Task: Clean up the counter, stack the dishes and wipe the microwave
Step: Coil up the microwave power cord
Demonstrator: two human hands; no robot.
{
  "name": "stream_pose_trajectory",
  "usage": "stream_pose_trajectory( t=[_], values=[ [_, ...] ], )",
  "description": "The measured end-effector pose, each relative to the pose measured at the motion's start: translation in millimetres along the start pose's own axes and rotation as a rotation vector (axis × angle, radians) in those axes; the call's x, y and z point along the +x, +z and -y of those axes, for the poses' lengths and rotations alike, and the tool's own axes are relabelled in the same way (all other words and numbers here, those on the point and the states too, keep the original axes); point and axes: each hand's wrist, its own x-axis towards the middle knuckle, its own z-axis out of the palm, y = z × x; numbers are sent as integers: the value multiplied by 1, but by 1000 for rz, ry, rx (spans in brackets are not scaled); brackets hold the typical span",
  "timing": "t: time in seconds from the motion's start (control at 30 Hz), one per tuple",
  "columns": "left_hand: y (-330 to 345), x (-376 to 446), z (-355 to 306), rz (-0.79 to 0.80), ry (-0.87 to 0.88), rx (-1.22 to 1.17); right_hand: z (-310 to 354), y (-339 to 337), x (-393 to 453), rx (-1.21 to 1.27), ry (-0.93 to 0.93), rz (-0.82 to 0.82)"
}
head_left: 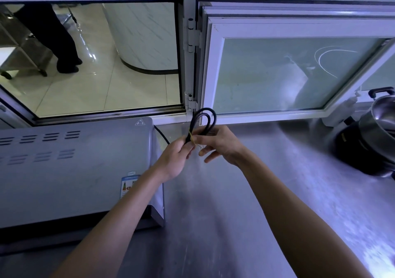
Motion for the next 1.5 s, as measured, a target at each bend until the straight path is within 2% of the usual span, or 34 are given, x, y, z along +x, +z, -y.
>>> stream_pose_trajectory(
  t=[0.27, 0.4, 0.7, 0.83, 1.0, 1.13, 1.37, 1.43, 1.5],
  values=[
    [-3, -2, 9, 4, -11, 11, 1, -4, 4, -112, 22, 36],
    [-2, 4, 3, -85, -59, -46, -5, -4, 3, -192, 79, 86],
    [-4, 5, 12, -75, -116, -36, -8, -8, -7, -572, 93, 99],
    [-5, 10, 13, -107, -153, -95, -3, -10, -21, -537, 50, 185],
    [-5, 12, 11, -118, -145, -167, -10, -14, -37, -237, -85, 219],
    [-2, 12, 12, -126, -156, -233, -25, -4, -41, 224, -153, 193],
    [3, 7, 9, -167, -139, -235, -38, 37, -38, 1097, -73, -55],
    [6, 5, 6, -182, -126, -223, -36, 45, -37, 1248, -81, -122],
    [8, 3, 4, -191, -96, -214, -35, 52, -37, 1291, -89, -172]
  ],
)
